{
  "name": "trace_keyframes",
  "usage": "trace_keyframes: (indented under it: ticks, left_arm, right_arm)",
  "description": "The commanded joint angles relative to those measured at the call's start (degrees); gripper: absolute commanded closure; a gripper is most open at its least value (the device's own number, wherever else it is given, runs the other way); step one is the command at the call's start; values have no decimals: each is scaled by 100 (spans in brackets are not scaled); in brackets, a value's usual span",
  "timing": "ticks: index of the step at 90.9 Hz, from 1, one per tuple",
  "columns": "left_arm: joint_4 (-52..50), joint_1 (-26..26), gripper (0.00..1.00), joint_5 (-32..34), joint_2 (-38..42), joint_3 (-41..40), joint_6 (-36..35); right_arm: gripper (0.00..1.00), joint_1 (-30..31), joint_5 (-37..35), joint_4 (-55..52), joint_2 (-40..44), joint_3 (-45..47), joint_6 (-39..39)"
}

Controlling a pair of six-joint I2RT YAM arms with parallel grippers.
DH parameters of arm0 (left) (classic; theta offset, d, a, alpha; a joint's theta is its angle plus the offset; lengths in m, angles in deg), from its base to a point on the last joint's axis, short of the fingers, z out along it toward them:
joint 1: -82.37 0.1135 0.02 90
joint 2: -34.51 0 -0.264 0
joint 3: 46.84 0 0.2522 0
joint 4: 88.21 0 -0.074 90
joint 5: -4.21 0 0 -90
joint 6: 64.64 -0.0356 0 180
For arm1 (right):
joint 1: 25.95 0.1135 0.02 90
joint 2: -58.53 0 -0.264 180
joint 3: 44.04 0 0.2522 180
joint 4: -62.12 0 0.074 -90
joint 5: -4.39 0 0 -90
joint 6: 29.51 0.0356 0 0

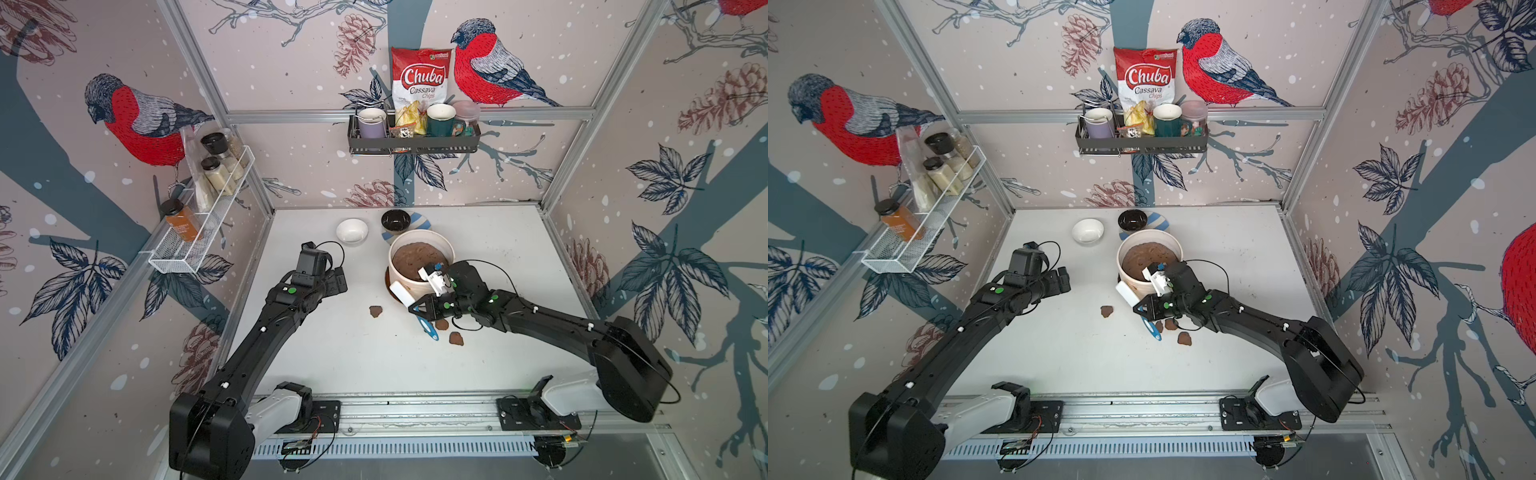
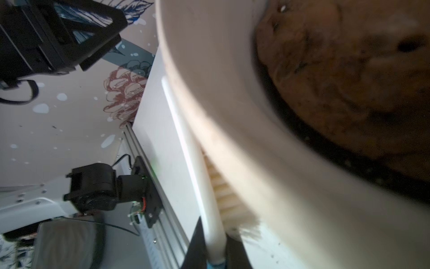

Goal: Scrub the dried mud off the ceramic pot
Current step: Brush off the soil from the pot.

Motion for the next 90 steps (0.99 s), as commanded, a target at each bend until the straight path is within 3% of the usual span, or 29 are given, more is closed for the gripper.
trace_keyframes:
  ticks: [1, 34, 51, 59, 68, 81, 90]
  left_arm:
    - [125, 24, 4, -56, -3, 19, -61]
    - [156, 26, 4, -63, -11, -3, -54]
    - [197, 24, 4, -170, -20, -8, -35]
    - [220, 24, 4, -218, -20, -12, -35]
    - [252, 29, 4, -359, -20, -24, -31]
    - [467, 25, 4, -946, -62, -78, 63]
    - [505, 25, 4, -991, -80, -105, 99]
  right_arm:
    - [100, 88, -276, -682, 17, 176, 73]
    - [100, 851, -329, -1421, 478, 122, -436]
    - [100, 970, -1462, -1946, 1260, -237, -659]
    - [100, 960, -2180, -2241, 1462, -526, -1113]
    - [100, 855, -2639, -2521, 1355, -872, -1600]
    - [100, 619, -2334, -2800, 942, -1240, -1801]
    - [100, 550, -2394, -2733, 603, -1283, -1758]
